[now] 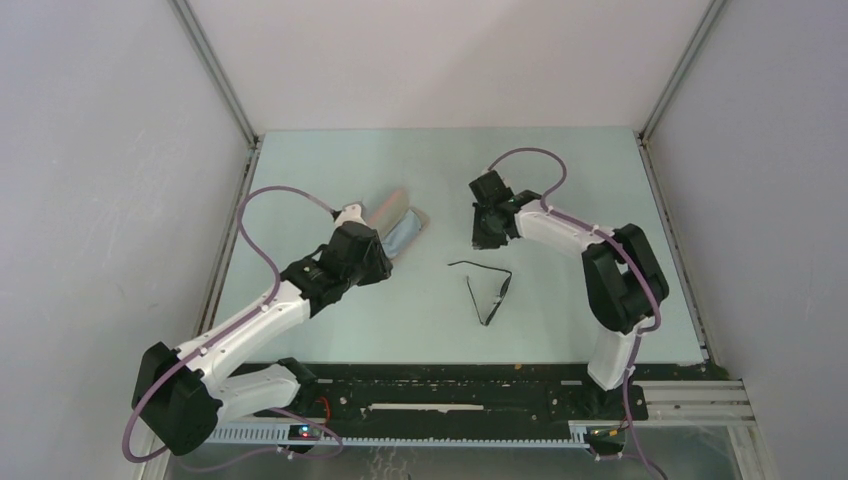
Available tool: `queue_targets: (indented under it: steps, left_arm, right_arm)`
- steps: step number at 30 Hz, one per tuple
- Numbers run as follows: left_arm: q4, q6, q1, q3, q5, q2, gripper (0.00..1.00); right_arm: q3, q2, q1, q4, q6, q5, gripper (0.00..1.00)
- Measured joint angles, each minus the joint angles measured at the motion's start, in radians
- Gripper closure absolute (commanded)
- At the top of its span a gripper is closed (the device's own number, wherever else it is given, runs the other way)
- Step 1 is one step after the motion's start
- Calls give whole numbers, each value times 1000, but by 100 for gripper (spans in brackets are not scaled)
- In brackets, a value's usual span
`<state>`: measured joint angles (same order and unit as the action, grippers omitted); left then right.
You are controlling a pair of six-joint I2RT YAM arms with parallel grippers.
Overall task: Organize the sunglasses
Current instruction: Fold the sunglasses at the center of the board.
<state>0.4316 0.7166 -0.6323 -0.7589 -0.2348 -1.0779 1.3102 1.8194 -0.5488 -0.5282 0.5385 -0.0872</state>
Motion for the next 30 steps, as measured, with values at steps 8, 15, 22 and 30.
queue_targets:
  steps: [8,15,22,30]
  left_arm:
    - [-6,2,0,1,31,-16,60]
    - [-36,-2,0,-7,106,-150,60]
    - [-56,-10,-9,-179,189,-395,61]
    - [-6,-39,-24,-459,175,-634,62]
  right_arm:
    - [-31,19,-132,-24,-30,22,92]
    - [-56,-90,-154,-92,-38,-3,85]
    - [-215,-366,-35,-80,42,-76,84]
    - [-558,-483,93,-106,162,-40,84]
